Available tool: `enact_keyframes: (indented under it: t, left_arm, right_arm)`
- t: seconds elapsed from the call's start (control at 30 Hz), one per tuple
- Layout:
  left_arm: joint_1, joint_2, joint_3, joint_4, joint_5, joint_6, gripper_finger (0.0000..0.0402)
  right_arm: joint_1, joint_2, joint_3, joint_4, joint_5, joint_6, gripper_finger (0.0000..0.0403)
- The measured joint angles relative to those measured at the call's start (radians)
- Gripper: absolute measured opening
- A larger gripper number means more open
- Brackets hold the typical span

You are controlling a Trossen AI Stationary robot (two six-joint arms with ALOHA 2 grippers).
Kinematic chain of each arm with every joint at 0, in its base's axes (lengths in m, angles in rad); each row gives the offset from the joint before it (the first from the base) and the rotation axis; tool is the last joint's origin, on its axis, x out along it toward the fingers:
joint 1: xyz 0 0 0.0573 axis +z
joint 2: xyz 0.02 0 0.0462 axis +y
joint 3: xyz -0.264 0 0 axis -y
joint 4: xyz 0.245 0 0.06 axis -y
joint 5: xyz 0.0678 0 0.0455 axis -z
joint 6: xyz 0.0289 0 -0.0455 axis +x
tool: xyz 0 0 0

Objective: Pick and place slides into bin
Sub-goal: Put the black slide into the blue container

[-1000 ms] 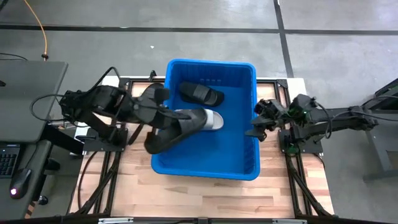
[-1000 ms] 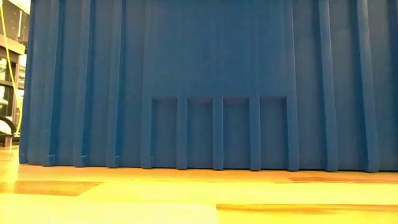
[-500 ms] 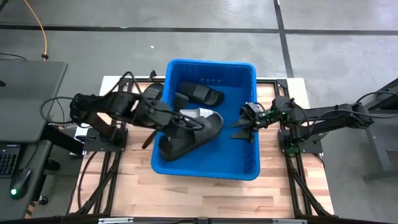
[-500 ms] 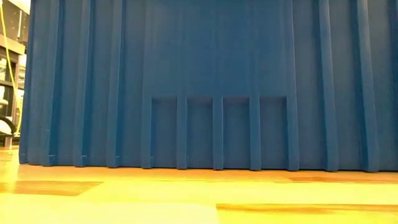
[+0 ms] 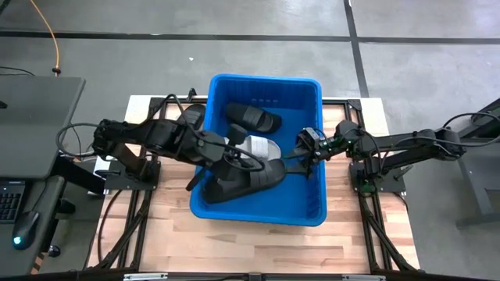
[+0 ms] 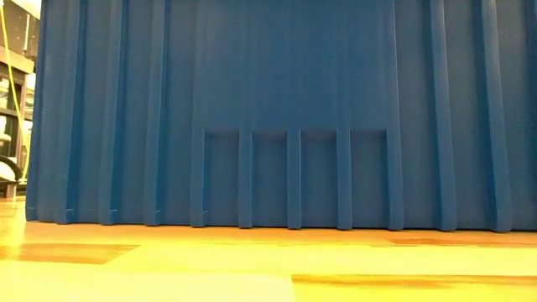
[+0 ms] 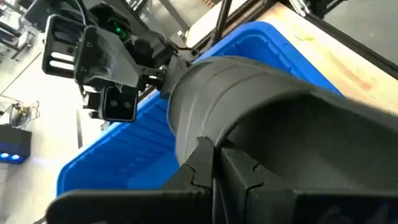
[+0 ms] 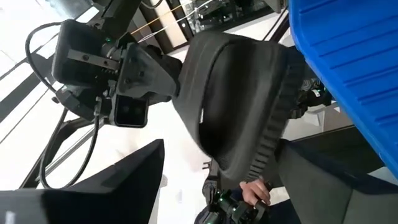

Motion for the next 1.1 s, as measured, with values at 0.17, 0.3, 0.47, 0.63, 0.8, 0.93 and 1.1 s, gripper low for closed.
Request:
enact_keyframes:
  t: [0.17, 0.3, 0.47, 0.63, 0.8, 0.93, 1.1]
  left_arm:
    - [0.0, 0.0, 0.0, 0.011, -0.018, 0.0, 0.0]
    - [0.0, 0.0, 0.0, 0.029, -0.022, 0.0, 0.0]
    - [0.0, 0.0, 0.0, 0.041, -0.038, 0.0, 0.0]
    - [0.0, 0.0, 0.0, 0.057, -0.051, -0.005, 0.0]
    - [-0.001, 0.0, 0.0, 0.047, -0.064, -0.008, 0.001]
    - [-0.001, 0.0, 0.0, 0.018, -0.076, -0.015, 0.0042]
    - [0.0, -0.001, 0.0, -0.073, -0.122, -0.034, 0.0101]
  right_arm:
    - [0.0, 0.001, 0.0, -0.003, -0.001, -0.003, 0.0257]
    - [0.0, 0.001, 0.0, -0.03, -0.001, -0.003, 0.0161]
    - [0.0, 0.001, -0.001, -0.04, -0.013, -0.042, 0.0021]
    - [0.011, 0.0, -0.001, -0.074, -0.016, -0.082, 0.001]
    - [0.026, -0.002, -0.001, -0.078, 0.03, -0.117, 0.0005]
    - [0.038, -0.028, -0.001, -0.088, 0.064, -0.136, 0.0005]
    - [0.052, -0.09, -0.002, -0.126, 0.127, -0.148, 0.0002]
